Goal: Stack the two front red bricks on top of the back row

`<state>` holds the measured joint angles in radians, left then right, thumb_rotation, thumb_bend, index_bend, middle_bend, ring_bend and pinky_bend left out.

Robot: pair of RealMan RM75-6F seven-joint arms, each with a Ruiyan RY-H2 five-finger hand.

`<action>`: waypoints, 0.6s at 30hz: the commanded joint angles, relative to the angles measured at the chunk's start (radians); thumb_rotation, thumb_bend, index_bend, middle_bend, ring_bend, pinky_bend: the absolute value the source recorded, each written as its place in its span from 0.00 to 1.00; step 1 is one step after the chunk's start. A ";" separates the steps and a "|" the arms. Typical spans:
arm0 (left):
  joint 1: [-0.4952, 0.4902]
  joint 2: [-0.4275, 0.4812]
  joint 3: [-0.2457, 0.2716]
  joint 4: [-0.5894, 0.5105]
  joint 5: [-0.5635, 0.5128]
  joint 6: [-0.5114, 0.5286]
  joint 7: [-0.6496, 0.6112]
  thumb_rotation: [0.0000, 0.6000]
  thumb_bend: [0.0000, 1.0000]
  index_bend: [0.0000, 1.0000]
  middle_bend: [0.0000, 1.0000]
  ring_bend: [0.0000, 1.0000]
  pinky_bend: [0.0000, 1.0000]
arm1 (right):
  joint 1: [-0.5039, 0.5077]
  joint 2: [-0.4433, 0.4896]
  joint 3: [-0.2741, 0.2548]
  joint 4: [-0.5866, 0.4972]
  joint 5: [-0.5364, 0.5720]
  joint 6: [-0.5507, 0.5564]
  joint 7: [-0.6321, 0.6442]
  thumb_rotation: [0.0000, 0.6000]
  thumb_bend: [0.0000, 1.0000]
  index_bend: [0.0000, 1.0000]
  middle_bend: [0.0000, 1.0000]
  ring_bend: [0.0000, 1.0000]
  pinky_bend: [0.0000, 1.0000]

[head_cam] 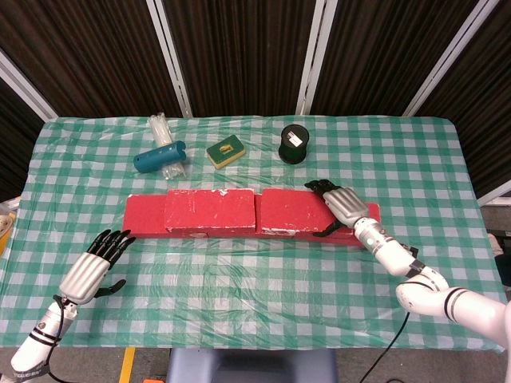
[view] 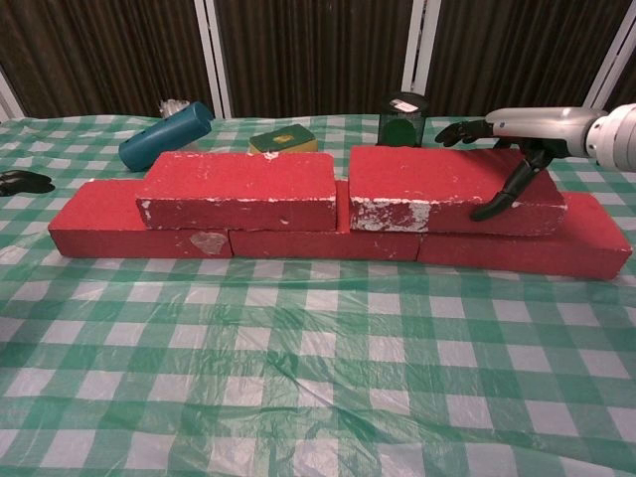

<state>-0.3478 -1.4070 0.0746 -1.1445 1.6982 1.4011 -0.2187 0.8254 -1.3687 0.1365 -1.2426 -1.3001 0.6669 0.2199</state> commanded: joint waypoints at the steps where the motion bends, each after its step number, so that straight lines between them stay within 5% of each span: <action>1: 0.000 0.001 0.000 -0.002 0.002 0.004 -0.001 1.00 0.26 0.00 0.00 0.00 0.01 | 0.001 0.005 0.000 -0.007 0.015 -0.008 -0.020 1.00 0.06 0.00 0.14 0.11 0.37; 9: 0.001 0.004 0.003 -0.006 0.006 0.005 0.000 1.00 0.26 0.00 0.00 0.00 0.01 | 0.005 -0.012 0.005 -0.002 0.038 -0.012 -0.056 1.00 0.06 0.00 0.13 0.11 0.36; 18: 0.001 0.003 0.002 -0.007 0.004 0.003 0.002 1.00 0.26 0.00 0.00 0.00 0.01 | 0.002 -0.018 0.009 -0.002 0.057 -0.009 -0.071 0.98 0.03 0.00 0.13 0.07 0.24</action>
<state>-0.3464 -1.4035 0.0770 -1.1519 1.7022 1.4044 -0.2165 0.8276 -1.3849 0.1450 -1.2460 -1.2450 0.6570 0.1516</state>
